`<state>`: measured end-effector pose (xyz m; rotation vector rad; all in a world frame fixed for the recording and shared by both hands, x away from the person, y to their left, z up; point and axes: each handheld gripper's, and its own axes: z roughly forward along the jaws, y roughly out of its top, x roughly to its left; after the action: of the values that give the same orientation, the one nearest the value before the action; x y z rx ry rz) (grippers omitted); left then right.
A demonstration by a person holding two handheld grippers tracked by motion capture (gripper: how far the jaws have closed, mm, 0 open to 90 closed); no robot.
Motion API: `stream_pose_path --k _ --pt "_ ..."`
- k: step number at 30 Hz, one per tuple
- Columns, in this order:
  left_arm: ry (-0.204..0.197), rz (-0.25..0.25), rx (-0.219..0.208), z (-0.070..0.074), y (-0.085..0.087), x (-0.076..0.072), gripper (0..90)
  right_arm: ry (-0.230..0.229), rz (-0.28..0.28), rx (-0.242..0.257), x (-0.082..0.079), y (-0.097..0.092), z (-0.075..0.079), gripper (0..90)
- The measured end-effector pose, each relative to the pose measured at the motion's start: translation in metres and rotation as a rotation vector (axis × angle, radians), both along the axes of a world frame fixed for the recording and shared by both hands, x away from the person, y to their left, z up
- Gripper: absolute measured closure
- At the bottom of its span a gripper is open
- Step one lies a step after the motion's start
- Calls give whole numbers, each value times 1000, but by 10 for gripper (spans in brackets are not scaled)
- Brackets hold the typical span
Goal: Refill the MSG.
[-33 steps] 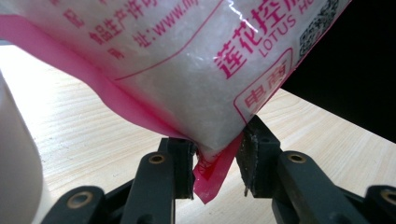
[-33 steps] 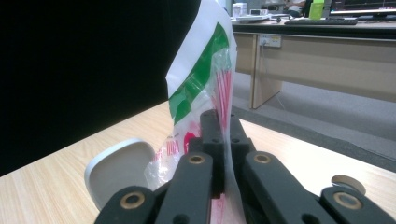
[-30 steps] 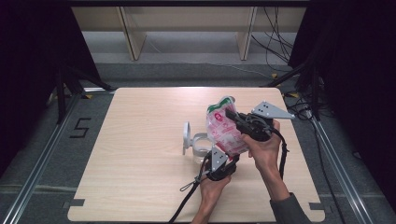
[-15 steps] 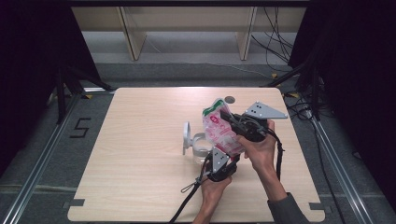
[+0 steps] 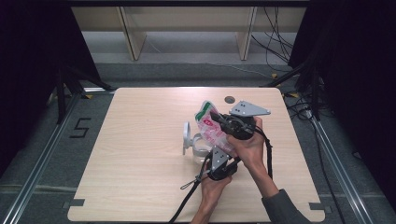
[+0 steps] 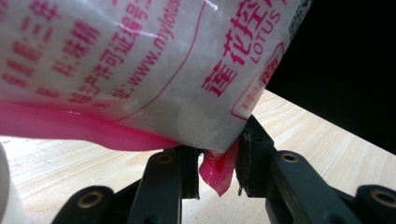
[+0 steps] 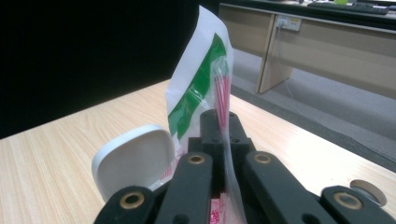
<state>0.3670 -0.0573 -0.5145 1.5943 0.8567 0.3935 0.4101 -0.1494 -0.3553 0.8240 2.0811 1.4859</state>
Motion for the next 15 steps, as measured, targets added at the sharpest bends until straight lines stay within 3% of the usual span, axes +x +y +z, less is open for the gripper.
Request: stream_pose_path --k 4,9,10,11,13,15 --pt "-11 -4 5 0 0 1 726 -30 8 -34 1 7 0 900" --pt "-4 -25 -22 0 -1 1 728 11 13 -38 1 11 -2 900" --pt "-11 -31 -24 1 -3 1 728 -1 20 -51 2 11 -2 900" --pt "-17 -45 18 1 -2 1 730 0 25 -66 2 11 -1 900" --pt "-16 -53 14 2 -4 1 732 -13 34 -97 3 13 -1 900" --pt "-19 -50 22 2 -4 1 732 0 31 -88 3 14 -1 900"
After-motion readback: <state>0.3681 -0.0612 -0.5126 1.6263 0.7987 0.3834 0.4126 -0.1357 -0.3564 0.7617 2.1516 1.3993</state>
